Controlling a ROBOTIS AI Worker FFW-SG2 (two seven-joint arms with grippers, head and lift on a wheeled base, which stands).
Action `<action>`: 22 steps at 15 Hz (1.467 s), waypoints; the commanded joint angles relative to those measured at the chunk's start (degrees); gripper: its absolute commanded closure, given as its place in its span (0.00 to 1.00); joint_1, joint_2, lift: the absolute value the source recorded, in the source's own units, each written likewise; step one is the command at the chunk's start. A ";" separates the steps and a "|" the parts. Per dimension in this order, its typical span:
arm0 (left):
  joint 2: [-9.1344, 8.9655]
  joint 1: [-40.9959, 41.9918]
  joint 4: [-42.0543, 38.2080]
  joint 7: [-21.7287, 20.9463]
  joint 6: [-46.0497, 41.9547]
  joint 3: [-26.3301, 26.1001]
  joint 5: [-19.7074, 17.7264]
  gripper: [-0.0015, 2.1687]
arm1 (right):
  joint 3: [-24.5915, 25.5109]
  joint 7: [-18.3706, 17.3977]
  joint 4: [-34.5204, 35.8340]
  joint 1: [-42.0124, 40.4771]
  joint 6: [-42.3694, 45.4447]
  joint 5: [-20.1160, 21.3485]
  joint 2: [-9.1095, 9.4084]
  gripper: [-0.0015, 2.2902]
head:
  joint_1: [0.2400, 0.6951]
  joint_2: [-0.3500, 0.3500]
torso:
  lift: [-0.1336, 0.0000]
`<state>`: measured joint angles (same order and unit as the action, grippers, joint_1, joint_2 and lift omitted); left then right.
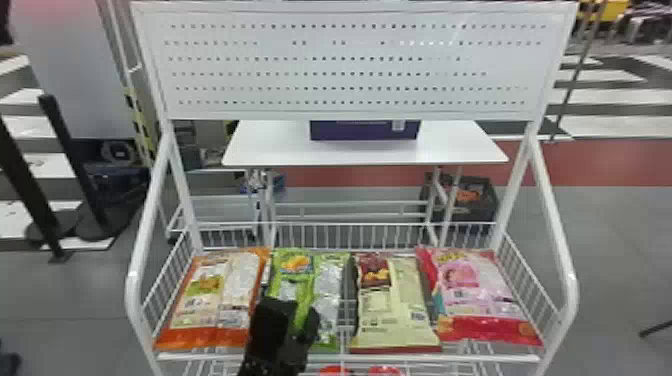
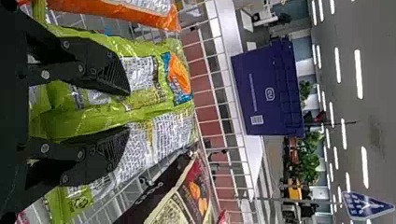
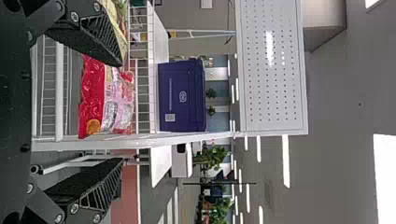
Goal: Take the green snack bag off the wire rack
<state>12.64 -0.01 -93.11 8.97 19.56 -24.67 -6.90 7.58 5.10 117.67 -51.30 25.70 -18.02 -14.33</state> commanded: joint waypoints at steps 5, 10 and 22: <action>0.28 2.21 -5.95 -0.01 0.97 0.59 -1.54 0.86 | 0.16 0.00 0.02 -0.12 0.00 -0.17 0.00 0.08 | 0.57 0.50 | 1.00; 5.11 10.03 -20.01 0.96 0.09 2.88 -3.65 0.86 | 0.16 0.00 0.19 -0.56 0.88 -0.35 -0.53 0.08 | 0.57 0.50 | 1.00; 11.88 51.61 -36.44 -0.36 -39.46 22.48 -9.45 0.86 | -0.28 -0.18 0.19 -0.38 1.41 -0.70 -0.88 0.08 | 0.57 0.50 | 1.00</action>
<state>25.20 48.74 -129.86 8.64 -15.90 -2.48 -16.26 7.44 4.92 117.86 -51.78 27.12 -18.78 -15.34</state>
